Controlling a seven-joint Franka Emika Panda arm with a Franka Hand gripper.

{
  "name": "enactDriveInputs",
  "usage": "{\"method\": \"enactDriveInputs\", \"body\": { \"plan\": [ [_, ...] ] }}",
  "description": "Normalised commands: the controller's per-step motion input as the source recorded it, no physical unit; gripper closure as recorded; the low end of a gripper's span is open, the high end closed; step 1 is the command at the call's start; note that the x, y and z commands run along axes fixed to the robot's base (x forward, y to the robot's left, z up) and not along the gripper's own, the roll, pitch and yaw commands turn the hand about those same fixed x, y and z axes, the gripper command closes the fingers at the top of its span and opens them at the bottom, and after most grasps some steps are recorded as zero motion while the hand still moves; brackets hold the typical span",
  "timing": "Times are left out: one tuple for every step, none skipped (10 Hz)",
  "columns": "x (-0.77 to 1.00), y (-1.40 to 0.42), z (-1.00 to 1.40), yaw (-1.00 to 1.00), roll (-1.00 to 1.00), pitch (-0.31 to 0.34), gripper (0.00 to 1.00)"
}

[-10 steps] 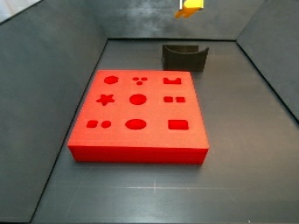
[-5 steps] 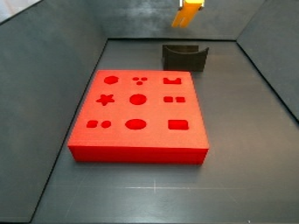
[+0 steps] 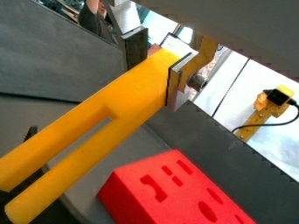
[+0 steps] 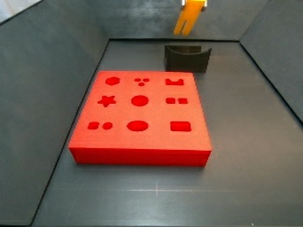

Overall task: Pick up the square-circle object. Move up. Rotate the square-circle object. Place the square-circle object on the fixture. Regrasp the square-circle object. Move to above the board. Insert the square-circle object.
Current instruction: Place the square-circle object on the fixture.

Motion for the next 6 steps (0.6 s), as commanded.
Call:
{"method": "enactDriveInputs", "body": {
  "plan": [
    [0.1, 0.13, -1.0, -0.11, -0.2, -0.048, 1.0],
    [0.12, 0.12, -1.0, -0.09, -0.18, -0.056, 1.0],
    [0.12, 0.11, -1.0, -0.07, -0.14, -0.051, 1.0],
    [0.13, 0.1, -1.0, -0.04, -0.12, -0.062, 1.0],
    [0.12, 0.08, -0.87, -0.03, -0.1, -0.063, 1.0],
    [0.1, 0.06, -0.76, -0.02, -0.09, -0.061, 1.0]
  ]
}}
